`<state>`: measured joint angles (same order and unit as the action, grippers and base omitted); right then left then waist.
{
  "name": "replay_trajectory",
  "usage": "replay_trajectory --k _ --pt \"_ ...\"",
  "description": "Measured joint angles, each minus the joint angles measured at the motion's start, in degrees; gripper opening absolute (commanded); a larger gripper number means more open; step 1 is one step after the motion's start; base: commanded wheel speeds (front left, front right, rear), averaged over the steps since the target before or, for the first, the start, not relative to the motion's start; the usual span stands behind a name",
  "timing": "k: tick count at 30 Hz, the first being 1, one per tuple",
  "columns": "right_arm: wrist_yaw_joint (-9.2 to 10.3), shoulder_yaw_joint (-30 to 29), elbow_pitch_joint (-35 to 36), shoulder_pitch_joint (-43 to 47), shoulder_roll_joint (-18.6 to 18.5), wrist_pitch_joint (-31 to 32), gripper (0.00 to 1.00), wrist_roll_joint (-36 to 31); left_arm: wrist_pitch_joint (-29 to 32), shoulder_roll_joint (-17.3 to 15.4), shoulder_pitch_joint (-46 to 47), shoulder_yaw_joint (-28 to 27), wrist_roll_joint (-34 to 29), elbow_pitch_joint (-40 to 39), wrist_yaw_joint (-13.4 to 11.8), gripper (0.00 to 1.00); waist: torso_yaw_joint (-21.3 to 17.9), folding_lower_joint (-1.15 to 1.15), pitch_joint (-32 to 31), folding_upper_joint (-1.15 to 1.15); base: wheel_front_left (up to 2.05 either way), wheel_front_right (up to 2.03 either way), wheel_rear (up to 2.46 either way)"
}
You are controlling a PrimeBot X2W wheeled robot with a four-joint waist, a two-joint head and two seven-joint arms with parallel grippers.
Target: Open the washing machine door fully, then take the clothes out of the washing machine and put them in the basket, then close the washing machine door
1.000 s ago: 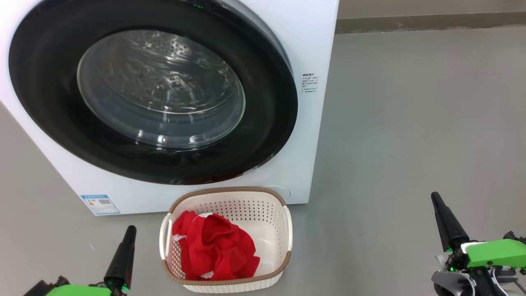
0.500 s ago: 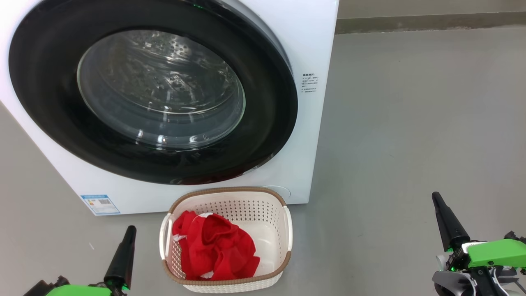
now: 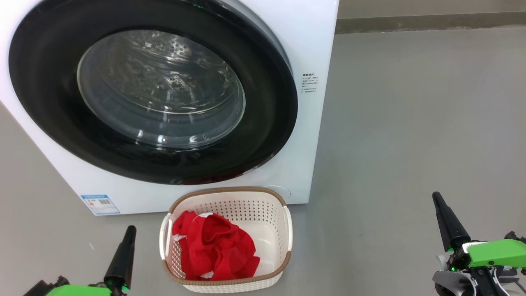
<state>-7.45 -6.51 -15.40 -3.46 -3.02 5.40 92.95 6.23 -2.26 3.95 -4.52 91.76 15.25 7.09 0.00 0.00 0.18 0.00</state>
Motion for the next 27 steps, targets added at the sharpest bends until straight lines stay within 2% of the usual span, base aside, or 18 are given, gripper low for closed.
replay_trajectory --k 27 --pt "0.0 -0.31 0.0 0.0 0.11 0.18 0.0 -0.1 0.0 0.01 0.0 0.0 0.0 0.0 0.0 0.0 0.0 0.0 0.0 0.0 0.0 0.0 0.0"
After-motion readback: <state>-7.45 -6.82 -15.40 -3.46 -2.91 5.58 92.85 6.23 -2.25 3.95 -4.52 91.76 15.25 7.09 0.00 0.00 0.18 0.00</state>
